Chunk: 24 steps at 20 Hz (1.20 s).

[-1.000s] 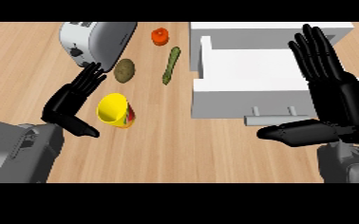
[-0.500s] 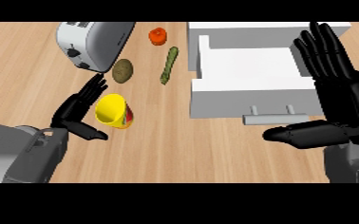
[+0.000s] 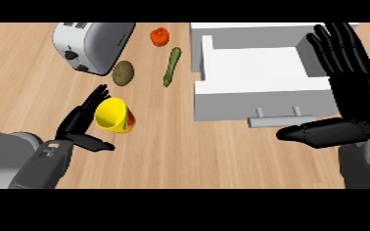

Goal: Pick up the cup, place it into the drawer and close the drawer

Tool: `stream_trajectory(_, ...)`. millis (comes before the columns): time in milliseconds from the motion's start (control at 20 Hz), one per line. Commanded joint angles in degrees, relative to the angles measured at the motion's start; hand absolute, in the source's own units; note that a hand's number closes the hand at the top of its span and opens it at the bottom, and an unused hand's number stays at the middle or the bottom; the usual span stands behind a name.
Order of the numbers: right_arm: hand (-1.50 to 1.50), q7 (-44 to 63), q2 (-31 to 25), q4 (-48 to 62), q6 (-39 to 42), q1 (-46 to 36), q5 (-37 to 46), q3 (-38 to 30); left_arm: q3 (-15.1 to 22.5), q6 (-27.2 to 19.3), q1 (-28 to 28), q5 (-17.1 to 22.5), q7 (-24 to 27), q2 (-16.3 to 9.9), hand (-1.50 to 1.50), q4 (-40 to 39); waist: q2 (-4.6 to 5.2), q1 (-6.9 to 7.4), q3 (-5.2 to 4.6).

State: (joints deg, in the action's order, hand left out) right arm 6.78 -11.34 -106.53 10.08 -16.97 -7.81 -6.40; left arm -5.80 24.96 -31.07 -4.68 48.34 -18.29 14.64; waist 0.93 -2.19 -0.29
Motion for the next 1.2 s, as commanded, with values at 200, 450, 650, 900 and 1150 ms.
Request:
stream_trajectory(200,-1.50,0.4,0.4,-1.0,0.0,0.3,0.3,0.8,0.4,4.5,-1.1,-1.3,9.0,0.4,-1.50,-3.3,0.11,-0.36,-0.04)
stream_trajectory(450,-1.50,1.2,1.2,-1.1,-1.2,-1.2,1.4,1.8,0.4,1.6,-3.8,-1.7,7.5,2.9,-1.50,-5.1,0.27,-0.67,-0.08)
stream_trajectory(650,-1.50,0.0,-0.1,0.4,1.2,0.2,-1.0,0.0,0.8,4.4,-2.3,-1.9,11.1,2.9,-1.50,-4.6,0.24,-0.57,-0.05)
stream_trajectory(900,-1.50,2.0,0.0,0.5,-0.5,-2.2,0.2,0.2,0.3,7.4,-3.8,-0.7,9.1,6.4,-1.50,-5.1,0.25,-0.49,-0.10)
stream_trajectory(1150,-1.50,2.2,-1.1,0.6,0.2,-2.1,-0.2,-0.6,1.8,9.5,-3.5,-1.7,13.6,4.9,1.50,-1.7,0.08,-0.29,-0.08)
